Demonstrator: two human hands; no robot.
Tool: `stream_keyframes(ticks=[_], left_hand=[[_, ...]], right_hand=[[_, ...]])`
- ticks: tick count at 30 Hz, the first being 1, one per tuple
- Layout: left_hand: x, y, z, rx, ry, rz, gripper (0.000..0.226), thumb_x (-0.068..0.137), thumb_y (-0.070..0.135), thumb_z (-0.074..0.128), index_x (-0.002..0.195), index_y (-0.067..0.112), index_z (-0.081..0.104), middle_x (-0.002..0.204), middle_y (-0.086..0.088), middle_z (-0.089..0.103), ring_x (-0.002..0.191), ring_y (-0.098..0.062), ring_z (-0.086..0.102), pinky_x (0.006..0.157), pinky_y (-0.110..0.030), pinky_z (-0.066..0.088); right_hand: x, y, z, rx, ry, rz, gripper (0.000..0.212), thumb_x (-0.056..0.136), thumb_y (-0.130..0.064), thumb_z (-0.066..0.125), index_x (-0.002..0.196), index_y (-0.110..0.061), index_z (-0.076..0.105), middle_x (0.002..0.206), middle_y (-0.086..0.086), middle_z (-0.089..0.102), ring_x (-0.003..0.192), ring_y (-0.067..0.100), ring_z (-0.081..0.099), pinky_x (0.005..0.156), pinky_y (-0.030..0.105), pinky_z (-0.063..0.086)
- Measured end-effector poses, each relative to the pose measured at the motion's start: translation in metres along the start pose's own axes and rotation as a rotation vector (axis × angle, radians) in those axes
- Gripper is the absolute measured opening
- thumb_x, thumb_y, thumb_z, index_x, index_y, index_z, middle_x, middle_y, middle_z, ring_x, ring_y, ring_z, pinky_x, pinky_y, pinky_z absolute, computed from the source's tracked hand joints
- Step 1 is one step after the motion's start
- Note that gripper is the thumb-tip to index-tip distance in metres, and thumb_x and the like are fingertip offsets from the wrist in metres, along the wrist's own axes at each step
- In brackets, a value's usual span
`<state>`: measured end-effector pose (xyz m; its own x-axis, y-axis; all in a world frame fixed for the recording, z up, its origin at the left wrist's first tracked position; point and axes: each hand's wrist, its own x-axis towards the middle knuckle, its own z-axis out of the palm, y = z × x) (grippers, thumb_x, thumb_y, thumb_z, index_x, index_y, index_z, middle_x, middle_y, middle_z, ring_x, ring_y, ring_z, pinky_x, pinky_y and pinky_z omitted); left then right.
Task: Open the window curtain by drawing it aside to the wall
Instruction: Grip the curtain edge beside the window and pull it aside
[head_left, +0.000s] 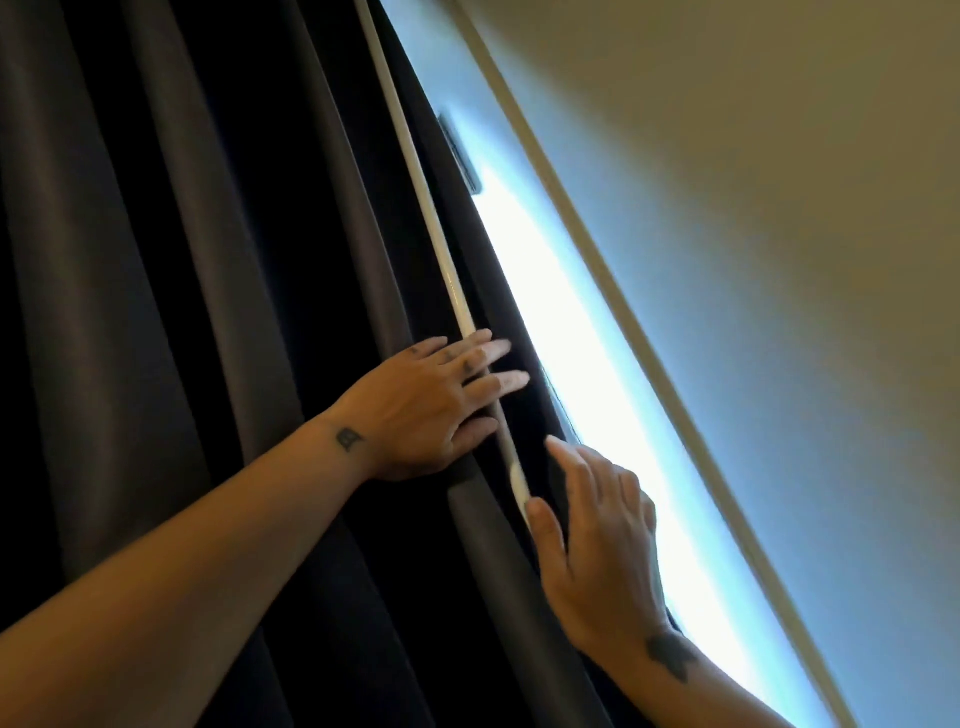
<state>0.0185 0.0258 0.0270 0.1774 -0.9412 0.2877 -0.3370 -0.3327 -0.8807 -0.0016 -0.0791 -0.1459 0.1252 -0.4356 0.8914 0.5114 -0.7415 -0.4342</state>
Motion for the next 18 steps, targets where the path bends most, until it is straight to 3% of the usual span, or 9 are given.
stream_keyframes(ticks=[5,8,14,18], left_hand=[[0.012,0.002,0.000,0.031,-0.014,0.001,0.056,0.088,0.051,0.017,0.141,0.032,0.010,0.155,-0.004,0.007,0.138,-0.013,-0.007,0.109,-0.033,0.000],[0.023,0.000,-0.002,0.079,-0.029,0.034,0.058,0.087,0.053,0.016,0.139,0.029,0.021,0.154,-0.005,0.008,0.139,-0.016,-0.008,0.108,-0.036,-0.003],[0.029,-0.006,-0.001,0.139,-0.104,0.082,0.053,0.089,0.050,0.021,0.123,0.021,0.050,0.137,-0.006,0.048,0.139,-0.022,0.016,0.112,-0.040,-0.002],[0.016,-0.012,-0.004,0.153,-0.086,0.103,0.051,0.090,0.047,0.024,0.118,0.018,0.055,0.126,-0.008,0.058,0.132,-0.027,0.032,0.112,-0.041,0.005]], right_hand=[[-0.010,-0.009,0.007,0.070,-0.070,-0.030,0.048,0.079,-0.031,0.053,0.123,-0.013,0.046,0.123,0.015,0.052,0.106,0.032,0.049,0.082,0.051,0.049],[-0.014,-0.011,0.010,0.054,-0.101,-0.048,0.049,0.082,-0.036,0.049,0.125,-0.015,0.043,0.128,0.016,0.049,0.110,0.033,0.048,0.082,0.054,0.050],[-0.019,-0.010,0.012,-0.047,-0.123,-0.135,0.055,0.077,-0.040,0.054,0.124,-0.015,0.040,0.125,0.017,0.054,0.106,0.035,0.055,0.075,0.047,0.052],[-0.005,-0.006,0.014,-0.035,-0.068,-0.134,0.054,0.080,-0.042,0.050,0.124,-0.012,0.043,0.123,0.018,0.055,0.105,0.034,0.054,0.082,0.046,0.047]])
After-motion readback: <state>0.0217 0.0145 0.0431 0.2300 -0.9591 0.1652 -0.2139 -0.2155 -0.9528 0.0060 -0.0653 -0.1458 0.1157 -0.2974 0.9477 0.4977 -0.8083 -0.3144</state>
